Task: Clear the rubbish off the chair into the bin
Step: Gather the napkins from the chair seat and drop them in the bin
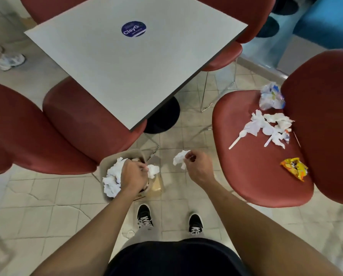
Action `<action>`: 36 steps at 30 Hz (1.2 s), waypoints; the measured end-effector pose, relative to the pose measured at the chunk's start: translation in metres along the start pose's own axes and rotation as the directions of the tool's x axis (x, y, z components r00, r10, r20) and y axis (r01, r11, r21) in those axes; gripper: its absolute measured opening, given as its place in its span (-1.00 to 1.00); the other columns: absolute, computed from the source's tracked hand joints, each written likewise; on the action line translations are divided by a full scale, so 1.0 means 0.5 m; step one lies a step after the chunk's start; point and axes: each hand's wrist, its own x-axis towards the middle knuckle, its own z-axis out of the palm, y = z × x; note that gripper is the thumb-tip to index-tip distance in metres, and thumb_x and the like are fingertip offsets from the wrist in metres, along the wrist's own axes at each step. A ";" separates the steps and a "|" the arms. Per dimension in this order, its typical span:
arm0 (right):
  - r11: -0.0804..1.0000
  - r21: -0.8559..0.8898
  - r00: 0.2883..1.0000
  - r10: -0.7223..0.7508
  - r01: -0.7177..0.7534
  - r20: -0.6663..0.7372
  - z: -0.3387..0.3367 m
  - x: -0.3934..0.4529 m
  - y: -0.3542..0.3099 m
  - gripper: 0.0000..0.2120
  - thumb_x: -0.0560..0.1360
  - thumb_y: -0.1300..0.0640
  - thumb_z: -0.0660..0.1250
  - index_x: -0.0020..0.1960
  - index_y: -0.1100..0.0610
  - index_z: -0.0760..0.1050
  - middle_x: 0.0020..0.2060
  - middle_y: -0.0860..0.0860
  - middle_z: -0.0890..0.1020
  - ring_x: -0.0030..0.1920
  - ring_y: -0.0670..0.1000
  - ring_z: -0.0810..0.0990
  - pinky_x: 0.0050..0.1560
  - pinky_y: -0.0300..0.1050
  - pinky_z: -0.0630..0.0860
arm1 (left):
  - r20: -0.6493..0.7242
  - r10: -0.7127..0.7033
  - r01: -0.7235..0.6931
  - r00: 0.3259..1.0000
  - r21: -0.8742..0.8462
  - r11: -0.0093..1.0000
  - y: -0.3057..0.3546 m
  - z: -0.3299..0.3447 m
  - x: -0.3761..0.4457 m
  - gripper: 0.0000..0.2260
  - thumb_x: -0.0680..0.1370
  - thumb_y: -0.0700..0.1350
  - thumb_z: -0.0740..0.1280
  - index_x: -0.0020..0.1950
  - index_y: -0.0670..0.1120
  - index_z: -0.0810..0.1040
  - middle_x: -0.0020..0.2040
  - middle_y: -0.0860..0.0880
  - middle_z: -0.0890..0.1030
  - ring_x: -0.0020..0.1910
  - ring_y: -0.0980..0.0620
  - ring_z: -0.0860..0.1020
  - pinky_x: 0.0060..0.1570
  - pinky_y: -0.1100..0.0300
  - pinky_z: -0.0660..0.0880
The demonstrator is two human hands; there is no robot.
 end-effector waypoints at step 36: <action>0.979 -0.054 0.951 0.206 -0.199 0.231 0.382 -0.016 -0.160 -0.74 0.47 0.20 0.27 0.13 0.08 0.57 0.03 0.02 0.66 -0.04 0.07 0.63 -0.12 -0.20 0.47 | 0.233 -0.328 0.339 0.916 -0.009 0.941 -0.264 -0.110 0.107 -0.78 0.43 0.01 0.34 0.07 0.08 0.61 0.15 0.01 0.60 0.08 -0.04 0.56 -0.03 0.20 0.44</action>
